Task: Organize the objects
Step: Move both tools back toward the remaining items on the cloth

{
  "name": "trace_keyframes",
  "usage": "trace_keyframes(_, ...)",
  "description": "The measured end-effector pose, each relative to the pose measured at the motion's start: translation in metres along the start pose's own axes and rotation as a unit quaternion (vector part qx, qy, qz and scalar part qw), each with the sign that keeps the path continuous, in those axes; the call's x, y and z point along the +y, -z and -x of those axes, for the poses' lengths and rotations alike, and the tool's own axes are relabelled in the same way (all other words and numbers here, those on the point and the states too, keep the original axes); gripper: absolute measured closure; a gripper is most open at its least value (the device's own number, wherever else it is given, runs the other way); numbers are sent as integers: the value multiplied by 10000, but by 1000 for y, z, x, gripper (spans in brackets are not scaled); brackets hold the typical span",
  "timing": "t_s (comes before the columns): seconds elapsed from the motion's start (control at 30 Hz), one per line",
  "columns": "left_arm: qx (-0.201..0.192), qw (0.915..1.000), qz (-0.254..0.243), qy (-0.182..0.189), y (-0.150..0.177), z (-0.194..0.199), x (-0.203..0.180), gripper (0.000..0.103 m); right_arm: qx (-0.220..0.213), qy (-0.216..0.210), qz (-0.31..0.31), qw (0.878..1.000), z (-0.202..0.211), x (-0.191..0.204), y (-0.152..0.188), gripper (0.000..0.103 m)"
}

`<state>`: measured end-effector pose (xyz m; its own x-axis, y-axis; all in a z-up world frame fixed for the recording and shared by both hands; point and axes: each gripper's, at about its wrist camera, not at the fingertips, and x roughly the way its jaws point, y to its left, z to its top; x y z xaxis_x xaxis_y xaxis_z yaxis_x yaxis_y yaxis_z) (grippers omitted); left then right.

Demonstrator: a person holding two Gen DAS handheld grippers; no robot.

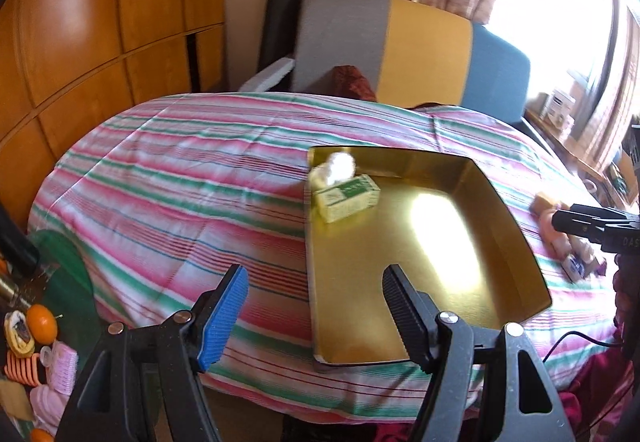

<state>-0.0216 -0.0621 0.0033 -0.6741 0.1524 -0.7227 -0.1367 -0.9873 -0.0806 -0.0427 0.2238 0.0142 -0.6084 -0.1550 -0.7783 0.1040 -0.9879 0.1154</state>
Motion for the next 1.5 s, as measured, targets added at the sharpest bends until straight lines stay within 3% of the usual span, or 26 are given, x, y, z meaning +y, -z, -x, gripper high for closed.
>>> trace_keyframes(0.3, 162, 9973, -589, 405, -5, -4, -57, 32, -399, 949, -893, 9907, 44, -101, 34, 0)
trace_keyframes(0.4, 267, 9955, -683, 599, -6, -8, -74, 32, -592, 1387, -1274, 9803, 59, -137, 45, 0)
trace_keyframes(0.63, 456, 9907, -923, 894, -4, -16, -106, 32, -792, 1759, -2220, 9558, 83, -218, 76, 0)
trace_keyframes(0.8, 650, 9855, -1075, 1140, -2, -22, -124, 32, -975, 939, -3310, 9339, 87, -264, 105, 0)
trace_keyframes(0.87, 704, 9828, -1168, 1248, -1, -24, -134, 32, -1075, 576, -3866, 9141, 86, -282, 122, 0)
trace_keyframes(0.93, 738, 9794, -1244, 1411, 0, -25, -143, 32, -1366, 477, -4206, 8956, 93, -292, 133, 0)
trace_keyframes(1.0, 731, 9766, -1320, 1529, 0, -25, -154, 32, -1538, 325, -4363, 8859, 97, -297, 138, 0)
trace_keyframes(1.27, 739, 9681, -1623, 1762, -9, -24, -191, 32, -1529, 220, -4359, 8867, 96, -297, 140, 0)
trace_keyframes(1.5, 929, 9557, -1777, 2154, -20, -30, -237, 33, -1590, 157, -4396, 8839, 97, -296, 137, 0)
